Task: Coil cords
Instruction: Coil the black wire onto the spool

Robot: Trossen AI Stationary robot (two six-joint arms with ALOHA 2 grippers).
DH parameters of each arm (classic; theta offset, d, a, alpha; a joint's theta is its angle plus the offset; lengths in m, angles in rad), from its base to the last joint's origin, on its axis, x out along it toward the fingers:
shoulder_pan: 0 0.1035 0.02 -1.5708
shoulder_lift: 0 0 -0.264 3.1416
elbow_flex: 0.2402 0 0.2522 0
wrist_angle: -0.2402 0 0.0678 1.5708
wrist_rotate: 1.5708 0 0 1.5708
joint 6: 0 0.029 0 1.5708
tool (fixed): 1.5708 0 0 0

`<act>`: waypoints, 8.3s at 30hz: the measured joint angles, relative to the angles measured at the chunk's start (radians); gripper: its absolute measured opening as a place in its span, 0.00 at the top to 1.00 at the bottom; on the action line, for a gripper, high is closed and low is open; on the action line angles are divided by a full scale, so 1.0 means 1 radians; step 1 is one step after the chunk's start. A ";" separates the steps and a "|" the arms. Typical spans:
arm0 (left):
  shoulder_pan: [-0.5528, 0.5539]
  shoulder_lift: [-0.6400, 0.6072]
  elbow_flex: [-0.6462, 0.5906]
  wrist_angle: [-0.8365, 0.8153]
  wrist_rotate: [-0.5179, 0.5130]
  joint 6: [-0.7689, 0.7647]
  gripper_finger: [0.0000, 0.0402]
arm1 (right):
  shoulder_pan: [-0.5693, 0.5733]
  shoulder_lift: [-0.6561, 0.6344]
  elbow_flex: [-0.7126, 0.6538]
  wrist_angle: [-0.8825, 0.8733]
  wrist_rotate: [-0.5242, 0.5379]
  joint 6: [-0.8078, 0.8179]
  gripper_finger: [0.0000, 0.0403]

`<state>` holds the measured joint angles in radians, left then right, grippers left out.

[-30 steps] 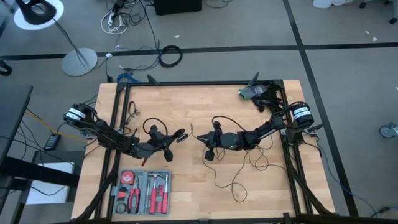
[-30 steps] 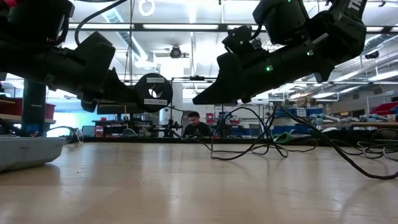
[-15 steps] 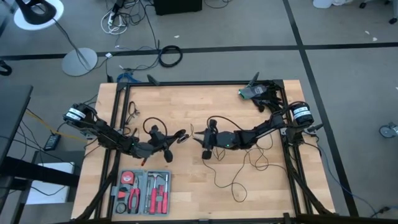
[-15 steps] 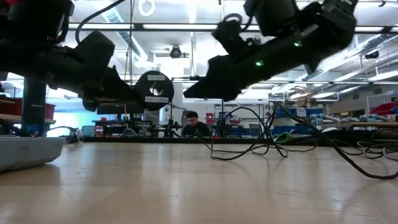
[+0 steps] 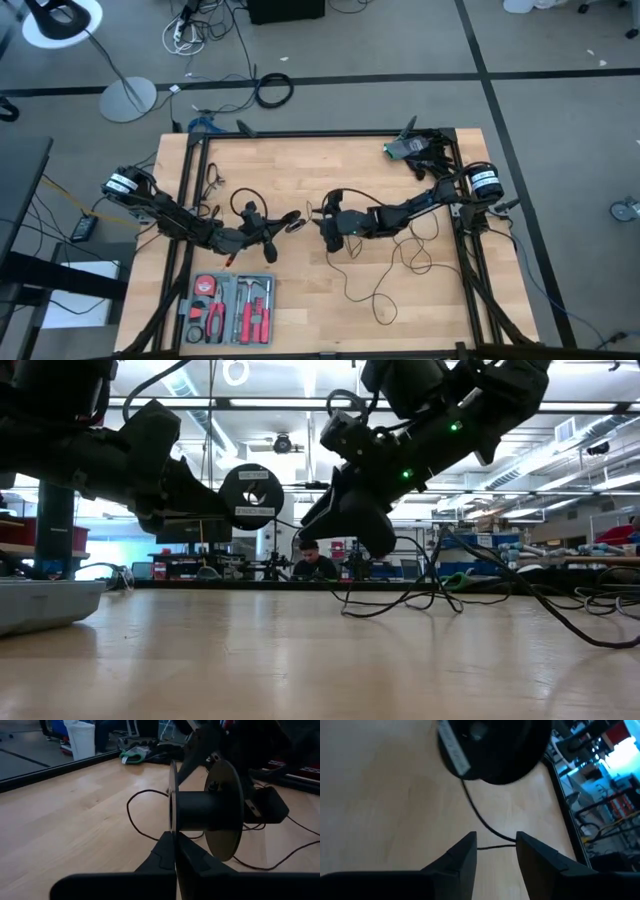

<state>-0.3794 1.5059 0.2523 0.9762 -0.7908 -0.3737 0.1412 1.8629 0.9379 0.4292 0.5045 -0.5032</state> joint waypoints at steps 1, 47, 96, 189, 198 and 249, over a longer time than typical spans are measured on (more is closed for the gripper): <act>0.000 0.000 0.000 0.000 0.000 0.000 1.00 | 0.002 0.000 0.000 0.001 0.000 -0.016 0.67; 0.000 0.000 0.000 0.026 0.040 0.029 1.00 | -0.048 -0.003 0.201 -0.276 0.127 0.323 0.99; 0.000 0.000 0.001 0.097 0.044 0.082 1.00 | -0.165 0.203 -0.119 0.611 -0.273 0.824 0.97; 0.000 0.000 0.000 0.095 0.042 0.087 1.00 | -0.110 -0.263 -0.119 -0.135 -0.210 0.758 0.99; 0.000 0.000 0.000 0.038 -0.036 0.044 1.00 | -0.088 -0.263 -0.111 -0.068 -0.211 0.898 1.00; -0.001 0.000 0.131 -0.299 -0.270 -0.026 1.00 | -0.197 -0.140 0.136 -0.225 -0.410 0.959 1.00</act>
<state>-0.3805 1.5055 0.3832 0.6769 -1.0604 -0.3996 -0.0563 1.7231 1.0740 0.2038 0.0948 0.4559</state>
